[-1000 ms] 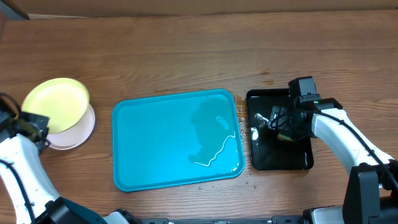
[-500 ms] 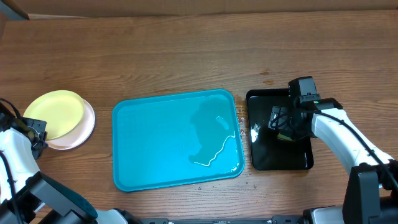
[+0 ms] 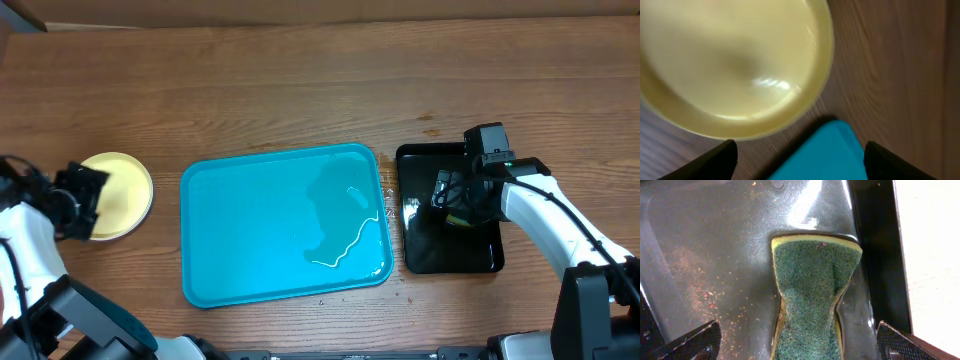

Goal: Clean dirty plates on tray and stack at the side
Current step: 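Lower the yellow plate onto the white plate stack and release, then release the sponge in the black tray and raise the right gripper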

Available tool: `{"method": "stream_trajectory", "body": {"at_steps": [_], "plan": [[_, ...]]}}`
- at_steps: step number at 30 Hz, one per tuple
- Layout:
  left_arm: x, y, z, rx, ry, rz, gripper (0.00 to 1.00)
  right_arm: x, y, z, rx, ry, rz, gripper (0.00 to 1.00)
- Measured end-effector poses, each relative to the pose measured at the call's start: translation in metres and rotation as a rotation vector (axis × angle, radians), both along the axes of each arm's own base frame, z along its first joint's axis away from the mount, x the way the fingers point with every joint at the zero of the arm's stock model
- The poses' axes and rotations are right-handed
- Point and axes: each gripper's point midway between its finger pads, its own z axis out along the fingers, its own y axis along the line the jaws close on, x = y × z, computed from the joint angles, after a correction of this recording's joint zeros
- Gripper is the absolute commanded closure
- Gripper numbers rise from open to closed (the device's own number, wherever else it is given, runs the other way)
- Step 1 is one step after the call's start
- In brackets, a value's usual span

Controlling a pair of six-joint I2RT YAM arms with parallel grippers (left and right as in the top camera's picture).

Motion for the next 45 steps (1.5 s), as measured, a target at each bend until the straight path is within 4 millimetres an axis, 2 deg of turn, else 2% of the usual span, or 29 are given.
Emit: {"method": "stream_trajectory", "body": {"at_steps": [3, 4, 9, 11, 12, 15, 25, 45], "plan": [[0.013, -0.043, 0.002, -0.060, -0.020, -0.154, 0.19, 0.000, 0.000, 0.000, 0.000, 0.000, 0.000, 0.00], [0.016, -0.056, 0.002, -0.070, -0.019, -0.200, 0.22, 0.000, 0.000, 0.000, 0.000, 0.001, 0.000, 0.00], [0.031, -0.132, 0.001, -0.067, -0.001, -0.470, 0.21, 0.000, 0.000, 0.000, 0.000, 0.000, -0.001, 0.00], [0.034, -0.156, -0.001, -0.041, 0.010, -0.558, 0.16, 0.000, 0.000, 0.000, 0.000, 0.000, 0.000, 0.00], [0.036, -0.167, -0.002, -0.024, 0.015, -0.597, 0.03, 0.000, 0.000, 0.000, 0.000, 0.000, 0.000, 0.00], [0.039, -0.187, -0.005, 0.029, 0.032, -0.672, 0.00, 0.000, 0.000, 0.000, 0.000, 0.001, 0.000, 0.00], [0.038, -0.223, -0.009, 0.101, 0.057, -0.793, 0.00, 0.000, 0.000, 0.000, 0.000, 0.000, 0.000, 0.00], [0.038, -0.221, -0.010, 0.109, 0.062, -0.791, 0.00, 0.000, 0.000, 0.000, 0.000, 0.000, -0.001, 0.00]]}}
